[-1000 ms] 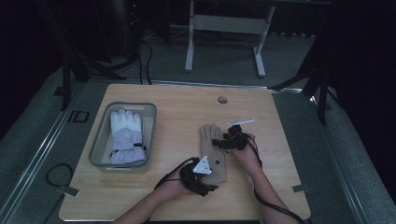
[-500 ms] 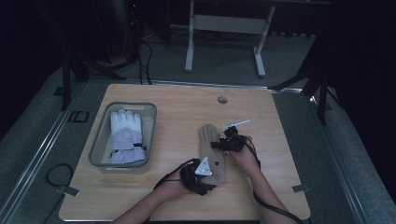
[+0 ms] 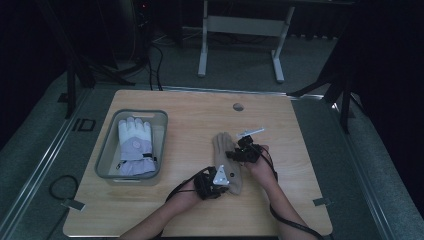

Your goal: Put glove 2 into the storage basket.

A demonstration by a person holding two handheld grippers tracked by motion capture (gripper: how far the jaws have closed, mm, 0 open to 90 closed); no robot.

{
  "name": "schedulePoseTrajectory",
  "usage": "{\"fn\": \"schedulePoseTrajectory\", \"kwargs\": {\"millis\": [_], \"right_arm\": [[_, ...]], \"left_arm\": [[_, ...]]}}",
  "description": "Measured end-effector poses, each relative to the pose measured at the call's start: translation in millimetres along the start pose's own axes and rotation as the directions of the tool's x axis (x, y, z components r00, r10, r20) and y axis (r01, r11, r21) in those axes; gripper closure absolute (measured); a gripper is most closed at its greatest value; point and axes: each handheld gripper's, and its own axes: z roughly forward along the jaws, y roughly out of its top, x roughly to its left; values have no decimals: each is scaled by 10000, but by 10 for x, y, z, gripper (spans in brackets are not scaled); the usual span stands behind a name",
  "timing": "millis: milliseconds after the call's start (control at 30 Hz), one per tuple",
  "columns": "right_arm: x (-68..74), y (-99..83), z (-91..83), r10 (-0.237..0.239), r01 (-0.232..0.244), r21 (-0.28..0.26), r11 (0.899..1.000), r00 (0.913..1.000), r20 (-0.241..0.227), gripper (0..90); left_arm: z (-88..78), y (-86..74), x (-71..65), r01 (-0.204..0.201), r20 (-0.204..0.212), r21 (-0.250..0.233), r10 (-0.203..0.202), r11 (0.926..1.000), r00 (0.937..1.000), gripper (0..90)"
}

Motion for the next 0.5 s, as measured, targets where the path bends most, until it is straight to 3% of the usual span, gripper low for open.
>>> {"fn": "schedulePoseTrajectory", "kwargs": {"millis": [300,500], "right_arm": [[160,159,-156,-831,847,-359,9958,9956,438,680],[249,286,-273,-1102,1120,-839,9902,9936,260,679]], "left_arm": [[-147,60,22,-164,-80,22,165,9999,9998,822],[-311,84,50,-199,-241,-113,196,9997,9995,824]]}}
